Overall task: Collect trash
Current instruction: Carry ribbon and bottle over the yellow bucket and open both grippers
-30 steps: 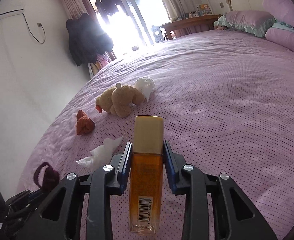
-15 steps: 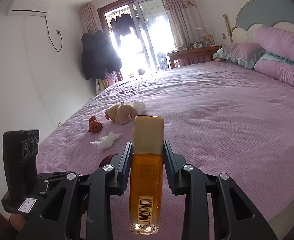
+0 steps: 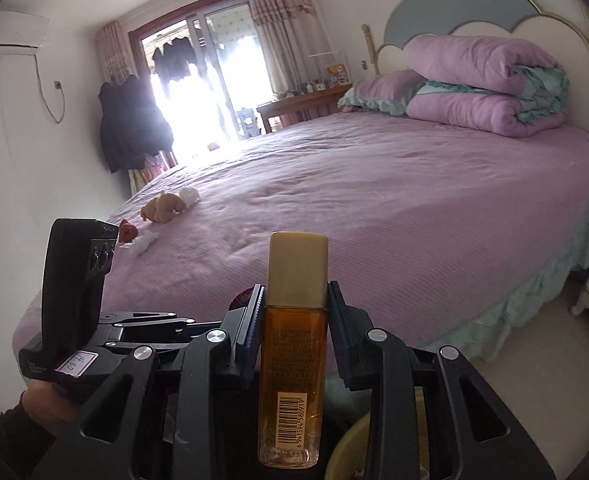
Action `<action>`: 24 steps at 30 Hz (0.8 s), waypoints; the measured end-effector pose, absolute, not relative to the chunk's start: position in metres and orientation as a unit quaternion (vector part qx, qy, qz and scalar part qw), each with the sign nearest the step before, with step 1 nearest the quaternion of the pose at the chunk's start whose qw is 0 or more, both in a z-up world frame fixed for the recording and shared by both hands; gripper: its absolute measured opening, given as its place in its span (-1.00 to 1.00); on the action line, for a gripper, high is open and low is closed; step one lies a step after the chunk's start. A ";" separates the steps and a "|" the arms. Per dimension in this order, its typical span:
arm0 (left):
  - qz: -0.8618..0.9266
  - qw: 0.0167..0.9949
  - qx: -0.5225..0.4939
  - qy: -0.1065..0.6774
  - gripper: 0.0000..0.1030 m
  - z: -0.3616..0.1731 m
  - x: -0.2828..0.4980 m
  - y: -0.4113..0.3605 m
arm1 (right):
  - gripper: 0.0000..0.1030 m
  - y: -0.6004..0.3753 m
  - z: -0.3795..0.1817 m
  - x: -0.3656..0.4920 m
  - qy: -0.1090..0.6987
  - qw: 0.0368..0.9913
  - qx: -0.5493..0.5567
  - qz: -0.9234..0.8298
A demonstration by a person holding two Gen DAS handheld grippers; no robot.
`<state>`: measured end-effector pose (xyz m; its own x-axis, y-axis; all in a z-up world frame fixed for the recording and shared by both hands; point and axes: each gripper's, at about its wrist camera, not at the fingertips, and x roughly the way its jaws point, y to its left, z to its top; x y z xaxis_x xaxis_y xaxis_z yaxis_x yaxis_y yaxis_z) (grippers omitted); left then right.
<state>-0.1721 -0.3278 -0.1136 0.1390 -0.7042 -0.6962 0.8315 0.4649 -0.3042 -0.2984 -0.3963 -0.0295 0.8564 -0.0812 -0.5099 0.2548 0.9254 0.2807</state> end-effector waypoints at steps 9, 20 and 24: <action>-0.550 0.681 0.137 0.464 -0.58 -0.169 -0.225 -0.389 | -0.40 -0.436 -0.085 -0.384 0.285 0.909 0.243 -0.182; -0.555 0.657 0.184 0.476 0.62 -0.215 -0.251 -0.440 | -0.40 -0.450 -0.121 -0.418 0.311 0.881 0.289 -0.210; -0.545 0.667 0.176 0.475 0.62 -0.214 -0.244 -0.435 | -0.40 -0.450 -0.131 -0.418 0.324 0.876 0.294 -0.203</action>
<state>-0.2444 -0.4349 -0.2142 -0.0468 -0.5603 -0.8270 0.8957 0.3429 -0.2831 -0.4178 -0.4496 -0.1309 0.7074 -0.1652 -0.6873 0.5468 0.7440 0.3840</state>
